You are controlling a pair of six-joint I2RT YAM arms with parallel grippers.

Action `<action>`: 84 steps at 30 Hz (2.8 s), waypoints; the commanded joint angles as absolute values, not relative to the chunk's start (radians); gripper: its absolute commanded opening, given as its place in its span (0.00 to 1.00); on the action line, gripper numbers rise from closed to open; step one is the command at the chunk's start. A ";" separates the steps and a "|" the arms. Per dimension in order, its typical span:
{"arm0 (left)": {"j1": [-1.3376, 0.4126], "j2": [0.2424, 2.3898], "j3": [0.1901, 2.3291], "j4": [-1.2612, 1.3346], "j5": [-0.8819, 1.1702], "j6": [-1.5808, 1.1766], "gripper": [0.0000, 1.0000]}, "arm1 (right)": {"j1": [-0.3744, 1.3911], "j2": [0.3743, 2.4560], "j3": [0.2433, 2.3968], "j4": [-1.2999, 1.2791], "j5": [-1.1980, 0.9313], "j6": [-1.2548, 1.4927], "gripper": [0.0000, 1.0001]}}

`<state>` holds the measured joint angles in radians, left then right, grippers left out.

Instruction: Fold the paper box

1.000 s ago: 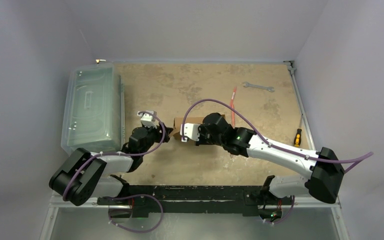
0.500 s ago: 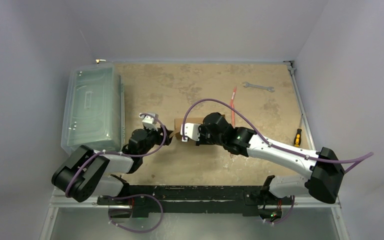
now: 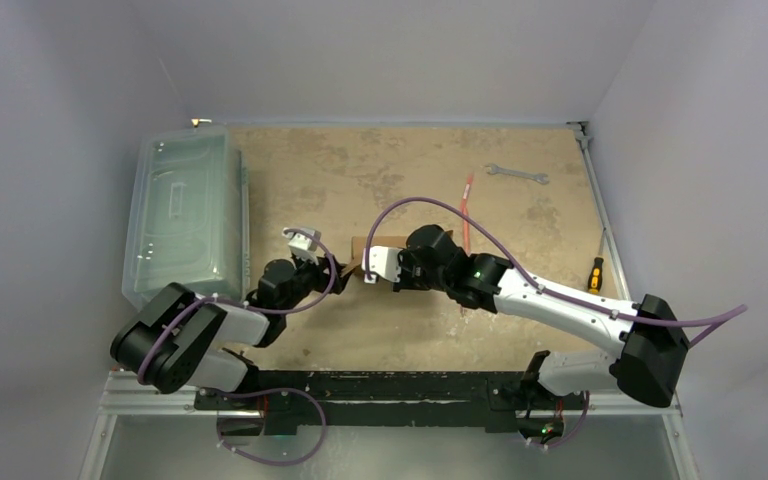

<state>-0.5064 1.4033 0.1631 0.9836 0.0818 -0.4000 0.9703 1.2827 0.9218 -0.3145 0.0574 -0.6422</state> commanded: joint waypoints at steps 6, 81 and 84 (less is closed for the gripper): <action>-0.511 1.427 0.122 1.124 0.131 -0.407 0.64 | 0.964 1.289 0.975 -0.294 0.022 -0.603 0.00; -0.595 0.739 0.246 0.311 -0.263 -0.442 0.85 | 0.824 1.180 1.233 -0.630 -0.202 -0.658 0.00; -0.595 0.757 0.289 0.266 -0.270 -0.453 0.82 | 0.823 1.148 1.252 -0.675 -0.214 -0.678 0.00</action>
<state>-0.5915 0.7425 0.2096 0.4038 -0.2157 -0.4271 0.8238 1.1995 1.1915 -0.6014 -0.1757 -0.6395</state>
